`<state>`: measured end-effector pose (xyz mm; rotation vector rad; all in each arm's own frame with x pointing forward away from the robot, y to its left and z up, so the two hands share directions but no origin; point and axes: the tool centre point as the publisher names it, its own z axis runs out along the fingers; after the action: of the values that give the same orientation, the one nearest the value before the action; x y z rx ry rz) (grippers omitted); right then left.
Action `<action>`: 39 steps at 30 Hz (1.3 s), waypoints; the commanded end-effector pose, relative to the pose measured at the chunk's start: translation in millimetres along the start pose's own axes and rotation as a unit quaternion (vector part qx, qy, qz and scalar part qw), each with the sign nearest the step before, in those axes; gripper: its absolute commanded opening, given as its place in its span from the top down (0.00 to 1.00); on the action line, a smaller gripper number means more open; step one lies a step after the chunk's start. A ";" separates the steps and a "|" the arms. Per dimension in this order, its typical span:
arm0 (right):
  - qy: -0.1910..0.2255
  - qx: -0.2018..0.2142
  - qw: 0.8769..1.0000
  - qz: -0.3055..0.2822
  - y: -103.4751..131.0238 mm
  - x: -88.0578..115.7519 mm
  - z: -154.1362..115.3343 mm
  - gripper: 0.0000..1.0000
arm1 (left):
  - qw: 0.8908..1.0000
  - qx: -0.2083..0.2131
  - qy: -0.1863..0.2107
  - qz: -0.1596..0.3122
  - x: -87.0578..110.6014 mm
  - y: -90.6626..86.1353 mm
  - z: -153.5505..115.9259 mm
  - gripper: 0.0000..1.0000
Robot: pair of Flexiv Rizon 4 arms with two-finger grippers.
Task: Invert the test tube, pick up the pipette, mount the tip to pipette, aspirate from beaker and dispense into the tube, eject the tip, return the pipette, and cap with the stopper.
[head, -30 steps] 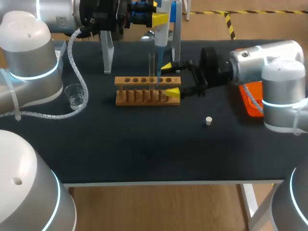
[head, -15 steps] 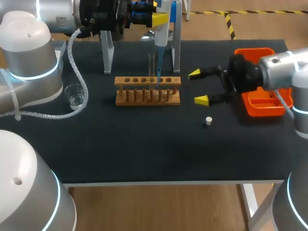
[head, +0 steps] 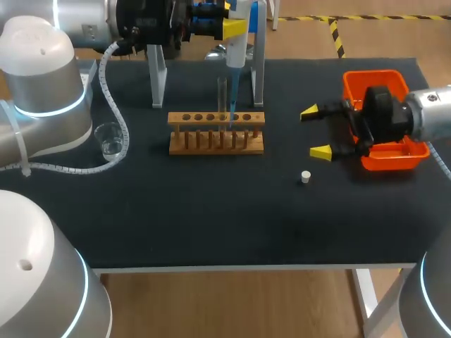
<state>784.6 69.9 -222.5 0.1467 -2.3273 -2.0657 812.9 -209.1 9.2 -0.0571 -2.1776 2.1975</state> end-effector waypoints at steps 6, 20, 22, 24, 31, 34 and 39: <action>0.001 -0.001 1.000 -0.001 -1.4 0.1 -2.5 0.00 | 1.000 0.001 0.001 0.000 0.0 0.0 -0.6 1.00; 0.001 -0.001 1.000 -0.001 -1.4 0.1 -2.5 0.00 | 1.000 0.001 0.001 0.000 0.0 0.0 -0.6 1.00; 0.001 -0.001 1.000 -0.001 -1.4 0.1 -2.5 0.00 | 1.000 0.001 0.001 0.000 0.0 0.0 -0.6 1.00; 0.001 -0.001 1.000 -0.001 -1.4 0.1 -2.5 0.00 | 1.000 0.001 0.001 0.000 0.0 0.0 -0.6 1.00; 0.001 -0.001 1.000 -0.001 -1.4 0.1 -2.5 0.00 | 1.000 -0.006 -0.017 0.007 -3.2 5.4 -24.5 1.00; 0.001 -0.001 1.000 -0.001 -1.4 0.1 -2.5 0.00 | 0.999 -0.018 -0.033 0.009 -5.9 8.3 -44.3 1.00; 0.001 -0.001 1.000 -0.001 -1.4 0.1 -2.5 0.00 | 0.998 -0.020 -0.060 0.011 -11.7 14.9 -78.8 1.00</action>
<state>785.2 67.7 -223.8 0.1497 -2.3230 -2.0681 839.3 -160.2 -5.4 0.0415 -2.2878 2.2149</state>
